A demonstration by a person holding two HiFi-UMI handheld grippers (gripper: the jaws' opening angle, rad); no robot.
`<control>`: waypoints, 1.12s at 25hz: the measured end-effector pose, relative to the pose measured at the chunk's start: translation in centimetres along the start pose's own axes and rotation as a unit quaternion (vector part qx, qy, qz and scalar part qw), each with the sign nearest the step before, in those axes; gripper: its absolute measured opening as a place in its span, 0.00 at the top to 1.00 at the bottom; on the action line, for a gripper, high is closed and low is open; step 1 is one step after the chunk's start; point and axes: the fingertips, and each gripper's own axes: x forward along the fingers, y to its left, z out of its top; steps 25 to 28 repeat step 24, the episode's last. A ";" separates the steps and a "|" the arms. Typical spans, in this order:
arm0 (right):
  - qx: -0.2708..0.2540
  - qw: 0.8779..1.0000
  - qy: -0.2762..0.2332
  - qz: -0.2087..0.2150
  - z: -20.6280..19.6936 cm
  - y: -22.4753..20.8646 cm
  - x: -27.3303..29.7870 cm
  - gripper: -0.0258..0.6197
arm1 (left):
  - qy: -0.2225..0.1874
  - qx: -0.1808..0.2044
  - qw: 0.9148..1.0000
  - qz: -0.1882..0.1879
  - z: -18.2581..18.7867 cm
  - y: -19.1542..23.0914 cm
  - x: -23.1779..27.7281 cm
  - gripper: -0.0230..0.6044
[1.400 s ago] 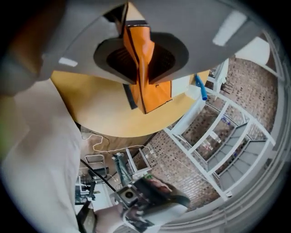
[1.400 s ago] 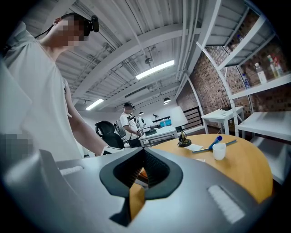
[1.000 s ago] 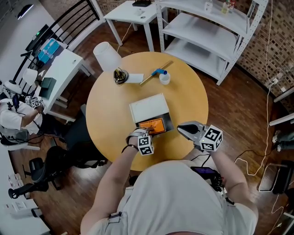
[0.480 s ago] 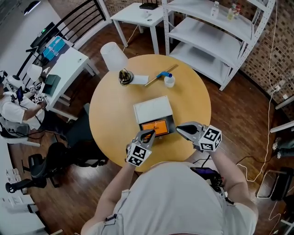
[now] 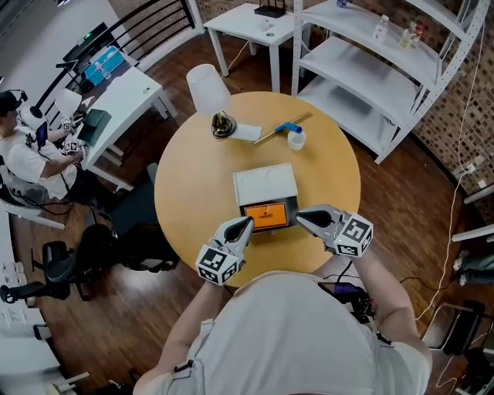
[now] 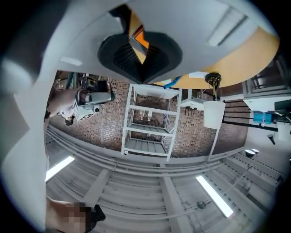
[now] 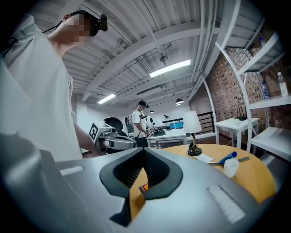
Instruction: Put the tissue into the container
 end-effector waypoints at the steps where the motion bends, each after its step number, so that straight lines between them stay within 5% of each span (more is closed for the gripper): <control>1: -0.001 1.000 -0.001 0.001 0.1 0.0 0.0 0.96 | -0.002 -0.002 1.000 0.001 0.1 0.0 0.0 0.96; 28: 0.010 1.000 0.002 0.017 -0.8 -0.4 0.7 0.96 | 0.020 -0.003 1.000 0.009 -0.5 0.0 0.7 0.96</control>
